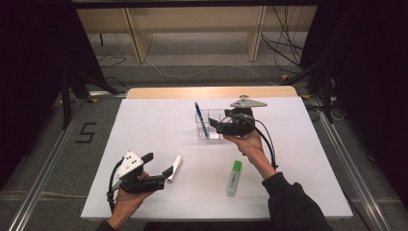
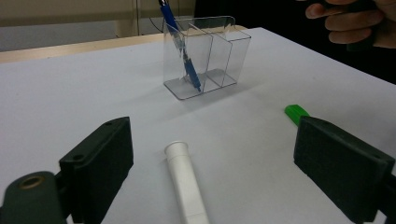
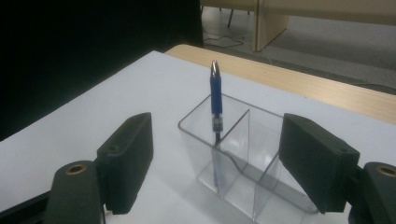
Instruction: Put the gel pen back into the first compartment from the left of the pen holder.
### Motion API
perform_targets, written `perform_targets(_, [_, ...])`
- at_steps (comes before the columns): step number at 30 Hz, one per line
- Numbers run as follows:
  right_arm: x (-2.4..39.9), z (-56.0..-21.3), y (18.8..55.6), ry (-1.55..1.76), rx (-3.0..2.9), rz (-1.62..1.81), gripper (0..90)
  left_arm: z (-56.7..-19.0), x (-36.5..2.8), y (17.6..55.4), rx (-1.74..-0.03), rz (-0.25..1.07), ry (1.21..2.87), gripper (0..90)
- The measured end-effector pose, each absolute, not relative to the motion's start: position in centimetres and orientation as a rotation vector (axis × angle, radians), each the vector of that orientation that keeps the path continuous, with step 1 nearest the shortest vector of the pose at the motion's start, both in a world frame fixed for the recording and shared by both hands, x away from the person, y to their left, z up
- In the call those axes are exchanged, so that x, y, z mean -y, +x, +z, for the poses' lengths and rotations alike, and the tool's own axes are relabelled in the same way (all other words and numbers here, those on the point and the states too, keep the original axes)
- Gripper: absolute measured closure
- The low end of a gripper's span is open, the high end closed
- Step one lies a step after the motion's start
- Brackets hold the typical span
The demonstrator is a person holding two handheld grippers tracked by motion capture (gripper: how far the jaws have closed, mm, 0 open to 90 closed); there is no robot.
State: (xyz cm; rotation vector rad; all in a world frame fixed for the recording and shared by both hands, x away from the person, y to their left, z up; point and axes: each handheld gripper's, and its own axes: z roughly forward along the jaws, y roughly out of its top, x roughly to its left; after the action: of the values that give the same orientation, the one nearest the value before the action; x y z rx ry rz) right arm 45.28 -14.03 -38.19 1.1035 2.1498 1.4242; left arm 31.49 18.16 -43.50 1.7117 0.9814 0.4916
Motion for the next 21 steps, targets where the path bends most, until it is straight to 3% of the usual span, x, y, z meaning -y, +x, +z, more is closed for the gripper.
perform_targets(21, [17.0, -38.9, 41.3, 1.051, -2.168, 1.455, 26.0, -43.8, -18.1, 31.8, -1.031, 0.476, 1.733, 11.4])
